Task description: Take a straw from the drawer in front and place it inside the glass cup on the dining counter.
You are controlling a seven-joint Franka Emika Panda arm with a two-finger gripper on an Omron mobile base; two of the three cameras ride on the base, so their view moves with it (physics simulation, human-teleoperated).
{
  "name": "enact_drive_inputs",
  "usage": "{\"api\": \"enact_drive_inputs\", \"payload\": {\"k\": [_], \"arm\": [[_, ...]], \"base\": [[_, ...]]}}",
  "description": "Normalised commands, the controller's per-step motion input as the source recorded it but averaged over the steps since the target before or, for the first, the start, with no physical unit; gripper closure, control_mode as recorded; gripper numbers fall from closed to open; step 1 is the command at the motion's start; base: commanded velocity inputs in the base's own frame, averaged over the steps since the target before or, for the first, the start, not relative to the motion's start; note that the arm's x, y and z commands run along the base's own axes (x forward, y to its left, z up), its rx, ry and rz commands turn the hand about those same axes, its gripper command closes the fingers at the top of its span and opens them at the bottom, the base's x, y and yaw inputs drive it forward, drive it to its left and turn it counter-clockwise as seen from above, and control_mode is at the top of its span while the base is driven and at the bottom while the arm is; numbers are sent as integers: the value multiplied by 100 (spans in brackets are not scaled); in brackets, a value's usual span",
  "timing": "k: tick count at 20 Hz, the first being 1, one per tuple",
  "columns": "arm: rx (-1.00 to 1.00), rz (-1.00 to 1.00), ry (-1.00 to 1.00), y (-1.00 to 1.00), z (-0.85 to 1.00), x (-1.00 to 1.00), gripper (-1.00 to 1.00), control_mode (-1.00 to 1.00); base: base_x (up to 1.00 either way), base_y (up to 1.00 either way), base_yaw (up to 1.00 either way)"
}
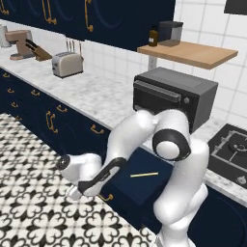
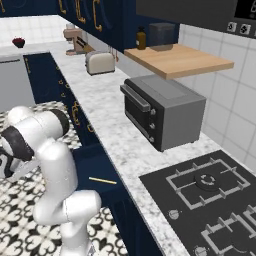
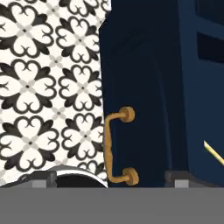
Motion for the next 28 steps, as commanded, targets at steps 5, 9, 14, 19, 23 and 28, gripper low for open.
{"api": "enact_drive_inputs", "payload": {"k": [5,9,14,19,23,28], "arm": [[32,0,3,-43,100,-9,-100,-100],[18,0,11,-58,52,45,-100,-100],[7,0,15,-37,4,71,-100,-100],[1,0,13,-14,-2,76,-100,-100],[0,0,11,-19,-1,51,-100,-100],[0,0,15,-1,-47,50,-100,-100]], "base": [[0,0,0],[0,0,0],[0,0,0],[0,0,0],[0,0,0],[0,0,0]]}}
